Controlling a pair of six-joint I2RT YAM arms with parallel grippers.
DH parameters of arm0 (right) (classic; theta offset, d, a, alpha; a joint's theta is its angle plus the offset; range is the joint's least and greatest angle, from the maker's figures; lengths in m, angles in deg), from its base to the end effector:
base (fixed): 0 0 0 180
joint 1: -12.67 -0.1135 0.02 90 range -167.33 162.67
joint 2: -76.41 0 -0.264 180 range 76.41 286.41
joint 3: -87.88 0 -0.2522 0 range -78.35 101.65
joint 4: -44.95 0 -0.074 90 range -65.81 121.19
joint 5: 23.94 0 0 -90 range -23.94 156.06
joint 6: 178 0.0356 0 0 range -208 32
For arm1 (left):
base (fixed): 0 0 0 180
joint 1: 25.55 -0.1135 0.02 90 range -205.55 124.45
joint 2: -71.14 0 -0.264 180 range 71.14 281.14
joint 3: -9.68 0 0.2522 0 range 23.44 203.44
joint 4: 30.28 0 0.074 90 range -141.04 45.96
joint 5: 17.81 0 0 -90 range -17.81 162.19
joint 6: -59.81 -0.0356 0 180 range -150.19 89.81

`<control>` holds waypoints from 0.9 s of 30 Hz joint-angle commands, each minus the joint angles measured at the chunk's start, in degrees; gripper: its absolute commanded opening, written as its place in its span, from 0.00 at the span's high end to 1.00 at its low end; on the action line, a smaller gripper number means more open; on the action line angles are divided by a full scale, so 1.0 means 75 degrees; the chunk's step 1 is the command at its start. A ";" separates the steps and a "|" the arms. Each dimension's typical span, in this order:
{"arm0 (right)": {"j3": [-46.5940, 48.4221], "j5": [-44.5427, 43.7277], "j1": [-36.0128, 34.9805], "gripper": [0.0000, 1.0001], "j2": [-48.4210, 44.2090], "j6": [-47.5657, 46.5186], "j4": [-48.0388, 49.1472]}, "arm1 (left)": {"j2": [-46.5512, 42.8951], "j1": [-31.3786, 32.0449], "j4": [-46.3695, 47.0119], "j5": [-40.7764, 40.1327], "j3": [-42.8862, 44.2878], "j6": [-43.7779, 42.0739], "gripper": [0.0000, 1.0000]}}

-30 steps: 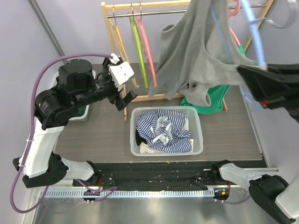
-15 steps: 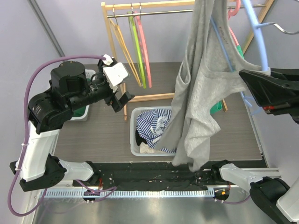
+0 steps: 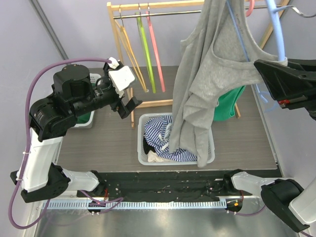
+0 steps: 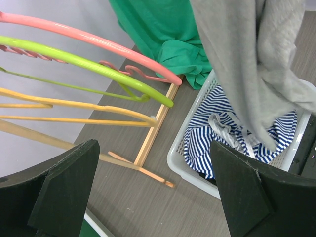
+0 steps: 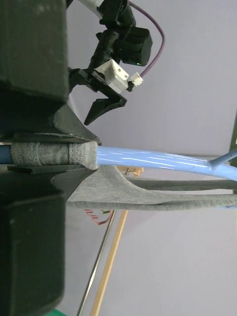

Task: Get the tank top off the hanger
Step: Pick up the hanger from the clothesline.

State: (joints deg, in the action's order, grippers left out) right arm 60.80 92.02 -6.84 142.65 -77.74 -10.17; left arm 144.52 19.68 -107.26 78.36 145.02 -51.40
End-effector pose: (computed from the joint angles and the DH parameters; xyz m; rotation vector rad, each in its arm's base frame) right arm 0.0123 0.0209 0.6624 -0.5025 0.9854 0.6975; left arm 0.1161 -0.1225 0.5607 1.0762 1.5039 -0.3923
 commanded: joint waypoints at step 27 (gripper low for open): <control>-0.6658 0.1260 -0.0047 0.99 -0.2689 0.0764 0.0359 | -0.0409 -0.0043 0.0027 0.0677 0.0219 -0.0113 0.00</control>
State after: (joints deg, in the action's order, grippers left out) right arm 13.22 96.87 -6.88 129.54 -74.68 -10.50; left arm 143.08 19.68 -108.11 82.12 145.02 -51.62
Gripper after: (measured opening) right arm 0.209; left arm 0.996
